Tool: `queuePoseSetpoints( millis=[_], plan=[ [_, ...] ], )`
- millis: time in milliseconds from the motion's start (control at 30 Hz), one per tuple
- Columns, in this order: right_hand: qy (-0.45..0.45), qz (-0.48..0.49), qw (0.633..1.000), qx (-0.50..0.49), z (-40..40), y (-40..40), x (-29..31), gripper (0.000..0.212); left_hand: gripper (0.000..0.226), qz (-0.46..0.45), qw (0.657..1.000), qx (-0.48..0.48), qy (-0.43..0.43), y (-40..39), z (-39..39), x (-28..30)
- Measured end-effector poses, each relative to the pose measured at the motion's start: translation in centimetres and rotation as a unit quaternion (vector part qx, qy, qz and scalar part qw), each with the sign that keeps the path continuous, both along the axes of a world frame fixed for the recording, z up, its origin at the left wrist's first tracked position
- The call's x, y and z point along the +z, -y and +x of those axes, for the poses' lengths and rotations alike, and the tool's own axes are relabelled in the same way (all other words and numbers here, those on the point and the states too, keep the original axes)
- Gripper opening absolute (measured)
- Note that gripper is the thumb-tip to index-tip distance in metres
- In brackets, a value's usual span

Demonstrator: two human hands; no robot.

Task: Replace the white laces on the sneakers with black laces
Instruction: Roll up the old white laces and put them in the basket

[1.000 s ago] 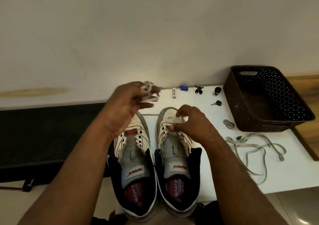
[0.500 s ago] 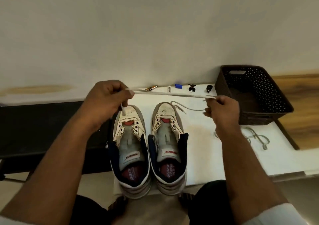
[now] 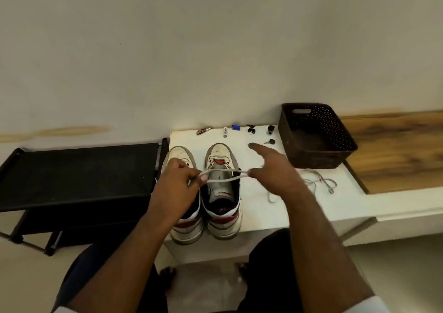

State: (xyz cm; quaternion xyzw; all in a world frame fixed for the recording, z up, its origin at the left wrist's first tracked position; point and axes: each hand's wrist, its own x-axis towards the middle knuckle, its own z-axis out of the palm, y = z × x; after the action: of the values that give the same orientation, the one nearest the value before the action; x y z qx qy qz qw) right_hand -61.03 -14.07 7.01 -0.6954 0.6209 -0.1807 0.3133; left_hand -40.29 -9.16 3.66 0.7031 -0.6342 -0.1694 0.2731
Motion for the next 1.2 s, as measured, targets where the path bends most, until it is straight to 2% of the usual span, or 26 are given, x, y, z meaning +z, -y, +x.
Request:
queuePoseSetpoints(
  millis=[67,133,167,233,267,333,433,533,567,600,633,667,700,733,767,833,900,1000,1067,1133,1167,1200],
  plan=[
    [0.129,-0.001,0.990,0.050,3.0,-0.5,-0.5,0.059,0.029,-0.038,0.996,-0.010,0.083,0.9,0.4,0.7],
    [0.213,0.016,0.973,0.091,5.6,0.0,-0.5,0.049,0.024,-0.076,0.993,-0.014,0.090,2.3,0.7,1.6],
    [0.253,0.013,0.963,0.093,6.6,0.8,-0.5,0.039,0.021,-0.086,0.996,-0.016,0.034,3.1,0.9,2.0],
    [0.312,-0.004,0.949,0.054,7.3,2.8,-0.3,0.009,0.022,-0.083,0.982,-0.015,-0.169,4.7,1.3,3.0],
    [0.322,-0.019,0.946,0.033,7.3,3.9,-0.3,0.005,0.024,-0.078,0.962,-0.002,-0.261,5.6,1.6,3.5],
    [0.320,-0.048,0.946,0.006,6.7,6.0,-0.9,0.012,0.027,-0.072,0.921,0.041,-0.381,7.4,2.4,3.7],
    [0.327,-0.072,0.942,-0.021,4.8,7.8,-1.9,0.015,0.027,-0.115,0.862,0.146,-0.472,9.3,4.7,3.1],
    [0.372,-0.069,0.922,-0.075,2.8,9.8,-3.0,0.011,0.023,-0.139,0.793,0.310,-0.506,11.6,8.6,1.6],
    [0.392,-0.058,0.916,-0.070,2.3,10.1,-2.9,0.010,0.022,-0.133,0.783,0.350,-0.497,12.2,9.8,1.1],
    [0.401,-0.038,0.914,-0.052,2.0,10.4,-2.9,0.010,0.024,-0.115,0.800,0.378,-0.452,12.7,10.6,0.5],
    [0.399,-0.017,0.917,-0.027,2.1,10.4,-2.8,0.011,0.034,-0.071,0.854,0.390,-0.337,13.0,11.1,-0.2],
    [0.389,0.000,0.921,-0.005,2.4,10.4,-2.8,0.014,0.049,-0.030,0.911,0.369,-0.183,12.9,10.8,-0.5],
    [0.377,0.013,0.926,0.014,3.0,10.4,-2.9,0.016,0.061,-0.031,0.950,0.302,-0.071,12.9,9.8,-0.6],
    [0.368,0.021,0.929,0.030,3.6,10.4,-3.1,0.017,0.063,-0.050,0.979,0.195,-0.044,12.7,8.1,-0.3],
    [0.360,0.029,0.932,0.043,4.3,10.4,-3.2,0.019,0.058,-0.049,0.991,0.074,-0.101,12.4,6.0,0.1],
    [0.351,0.039,0.934,0.059,5.4,10.5,-3.4,0.020,0.041,0.051,0.962,-0.095,-0.250,11.5,2.2,0.5],
    [0.361,0.048,0.930,0.058,5.6,10.7,-3.5,0.022,0.024,0.113,0.931,-0.139,-0.317,11.3,0.7,0.3],
    [0.355,0.067,0.931,0.046,4.5,10.8,-3.5,0.020,0.009,0.108,0.951,-0.087,-0.278,11.8,3.3,0.1],
    [0.336,0.088,0.936,0.058,3.7,11.0,-3.6,0.018,0.009,0.033,0.970,0.040,-0.237,12.4,6.8,-0.5],
    [0.317,0.096,0.942,0.063,3.4,11.2,-3.7,0.017,0.010,-0.048,0.967,0.198,-0.156,12.7,9.9,-1.4],
    [0.313,0.096,0.943,0.063,3.7,11.2,-3.8,0.017,0.013,-0.059,0.965,0.236,-0.097,12.6,10.6,-1.8],
    [0.318,0.097,0.941,0.063,4.1,11.2,-3.9,0.017,0.024,-0.056,0.970,0.231,-0.054,12.5,10.7,-2.2]
  ],
)
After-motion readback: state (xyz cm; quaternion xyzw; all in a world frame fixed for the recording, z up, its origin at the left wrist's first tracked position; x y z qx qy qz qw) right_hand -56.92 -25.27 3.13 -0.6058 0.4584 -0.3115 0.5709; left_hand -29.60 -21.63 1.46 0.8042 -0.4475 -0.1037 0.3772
